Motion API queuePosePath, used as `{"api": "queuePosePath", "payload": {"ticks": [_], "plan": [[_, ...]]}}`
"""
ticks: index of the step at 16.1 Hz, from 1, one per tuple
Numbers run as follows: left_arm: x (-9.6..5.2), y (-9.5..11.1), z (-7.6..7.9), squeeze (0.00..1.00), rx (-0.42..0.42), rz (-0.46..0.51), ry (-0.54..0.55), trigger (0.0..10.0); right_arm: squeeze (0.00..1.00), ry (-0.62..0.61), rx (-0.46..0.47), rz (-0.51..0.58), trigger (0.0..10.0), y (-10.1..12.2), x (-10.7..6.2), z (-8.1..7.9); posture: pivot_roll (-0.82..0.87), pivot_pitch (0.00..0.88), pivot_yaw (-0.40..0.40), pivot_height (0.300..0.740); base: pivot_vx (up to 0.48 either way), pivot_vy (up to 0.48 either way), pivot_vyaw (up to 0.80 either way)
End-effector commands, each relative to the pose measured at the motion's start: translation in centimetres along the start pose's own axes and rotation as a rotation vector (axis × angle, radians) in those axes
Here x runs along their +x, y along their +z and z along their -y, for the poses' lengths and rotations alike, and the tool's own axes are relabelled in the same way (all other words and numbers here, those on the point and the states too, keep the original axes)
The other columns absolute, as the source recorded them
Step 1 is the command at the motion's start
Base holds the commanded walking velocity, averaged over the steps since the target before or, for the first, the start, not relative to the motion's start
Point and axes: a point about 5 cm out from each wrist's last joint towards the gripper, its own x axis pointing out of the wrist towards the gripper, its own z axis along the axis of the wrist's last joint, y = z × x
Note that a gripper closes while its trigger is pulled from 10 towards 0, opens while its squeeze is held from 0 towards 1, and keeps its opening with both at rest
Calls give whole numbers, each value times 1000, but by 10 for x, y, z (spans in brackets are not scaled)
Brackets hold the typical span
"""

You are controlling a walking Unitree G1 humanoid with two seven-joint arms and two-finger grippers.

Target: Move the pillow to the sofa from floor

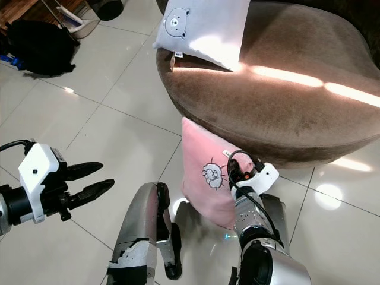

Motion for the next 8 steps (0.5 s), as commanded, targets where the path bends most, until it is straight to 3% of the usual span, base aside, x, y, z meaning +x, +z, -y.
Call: {"api": "queuePosePath", "payload": {"ticks": [1,8], "plan": [[-4,-2,1,0,0,-23,-2,10000,0,-14,28,-47,0,-18,-7,4,421,312,250,536,0,0,0],[-4,-3,2,0,-2,-28,-2,10000,0,-10,57,-41,0,-19,-8,5,422,312,249,536,0,0,0]]}}
